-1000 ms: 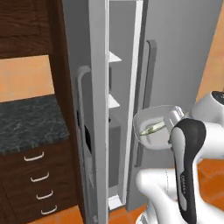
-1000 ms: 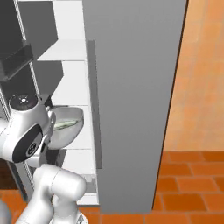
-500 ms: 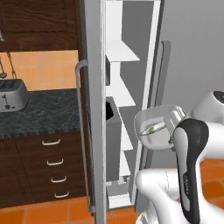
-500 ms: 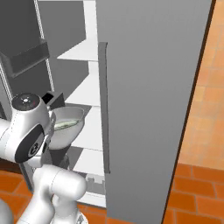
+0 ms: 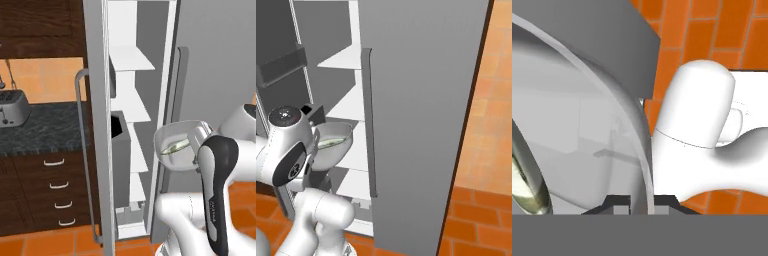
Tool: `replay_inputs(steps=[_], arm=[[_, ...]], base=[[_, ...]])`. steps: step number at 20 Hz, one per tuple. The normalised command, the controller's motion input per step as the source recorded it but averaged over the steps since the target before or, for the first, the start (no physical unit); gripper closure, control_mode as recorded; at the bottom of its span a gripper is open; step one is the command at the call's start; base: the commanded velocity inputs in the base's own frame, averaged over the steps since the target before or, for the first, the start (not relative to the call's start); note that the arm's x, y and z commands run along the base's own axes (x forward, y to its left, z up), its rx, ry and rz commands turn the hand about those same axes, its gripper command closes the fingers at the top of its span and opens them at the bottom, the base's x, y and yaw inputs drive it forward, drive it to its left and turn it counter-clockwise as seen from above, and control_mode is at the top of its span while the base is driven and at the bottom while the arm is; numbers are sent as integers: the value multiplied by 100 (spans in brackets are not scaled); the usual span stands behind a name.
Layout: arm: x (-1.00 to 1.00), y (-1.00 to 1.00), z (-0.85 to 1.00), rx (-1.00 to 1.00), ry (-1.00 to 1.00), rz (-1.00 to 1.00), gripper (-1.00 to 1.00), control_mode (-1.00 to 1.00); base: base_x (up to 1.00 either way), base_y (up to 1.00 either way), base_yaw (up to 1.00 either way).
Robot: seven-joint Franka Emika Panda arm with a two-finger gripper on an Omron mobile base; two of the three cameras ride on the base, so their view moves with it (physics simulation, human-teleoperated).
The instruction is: Take the meat container that has the fish and place it on the second highest rack of the freezer. Then take the vegetable container that has the bell pepper and mushroom and place it on the highest rack of the freezer.
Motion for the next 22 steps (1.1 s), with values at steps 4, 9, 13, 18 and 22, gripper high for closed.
replay_inputs(steps=[4,9,13,18,22], arm=[[0,0,0,0,0,0,100,100],[0,0,0,0,0,0,100,100],[0,0,0,0,0,0,100,100],[3,0,55,0,-17,15,100,-100],[47,0,70,0,-14,6,100,-100]], base=[[42,0,12],[56,-5,17],[1,-1,22],[0,0,4],[0,0,0]])
